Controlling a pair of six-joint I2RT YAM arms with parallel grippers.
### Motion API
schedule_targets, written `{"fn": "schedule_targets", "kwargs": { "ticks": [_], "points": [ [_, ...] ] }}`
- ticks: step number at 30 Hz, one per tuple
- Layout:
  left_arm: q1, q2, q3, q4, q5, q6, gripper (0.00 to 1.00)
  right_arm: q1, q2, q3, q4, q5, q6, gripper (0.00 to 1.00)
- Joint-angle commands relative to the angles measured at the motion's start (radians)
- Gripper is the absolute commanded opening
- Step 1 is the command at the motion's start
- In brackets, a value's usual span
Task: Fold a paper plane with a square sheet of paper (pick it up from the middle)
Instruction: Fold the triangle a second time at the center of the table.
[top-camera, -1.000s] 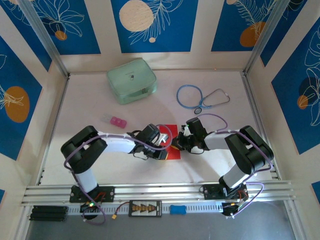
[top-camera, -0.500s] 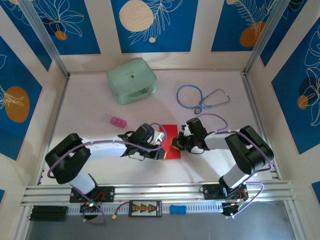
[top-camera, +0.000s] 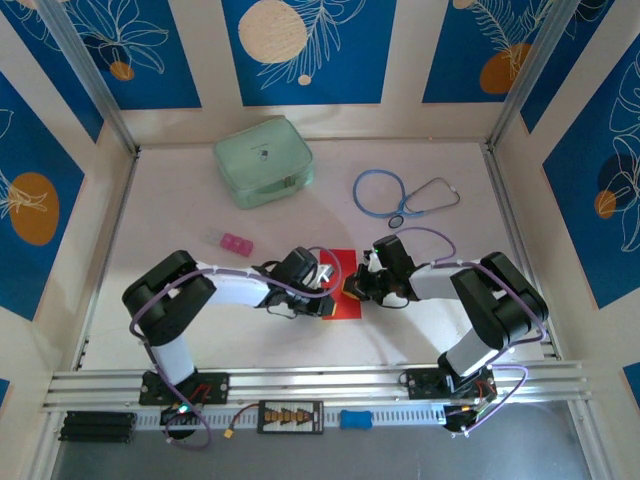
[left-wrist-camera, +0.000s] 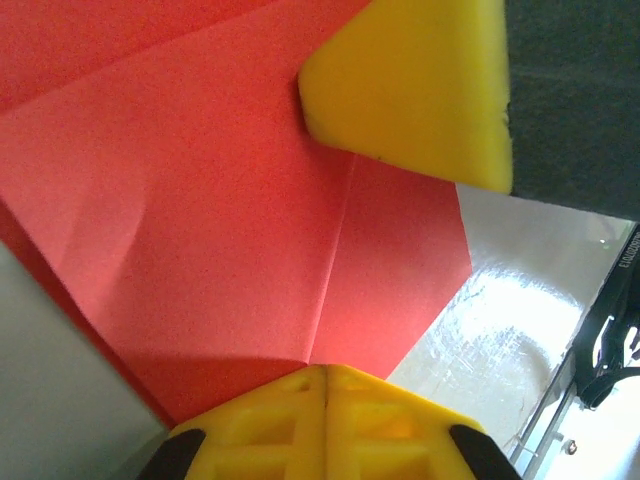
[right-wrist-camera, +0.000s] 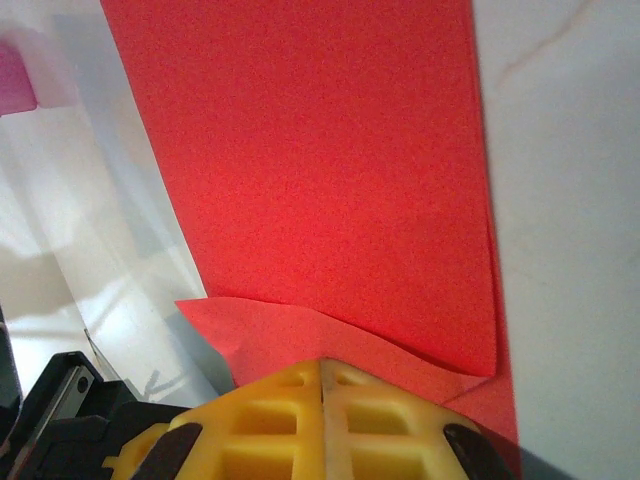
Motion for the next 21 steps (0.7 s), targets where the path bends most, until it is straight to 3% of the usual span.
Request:
{"fn": "schedule_targets", "kwargs": {
  "ticks": [1, 21],
  "points": [
    [0.012, -0.013, -0.066, -0.012, 0.006, -0.037, 0.0, -0.01, 0.004, -0.043, -0.135, 0.071, -0.014, 0.0],
    [0.012, -0.141, -0.167, -0.009, 0.034, -0.06, 0.0, -0.016, 0.02, -0.027, -0.137, 0.068, -0.026, 0.0]
  ]
}}
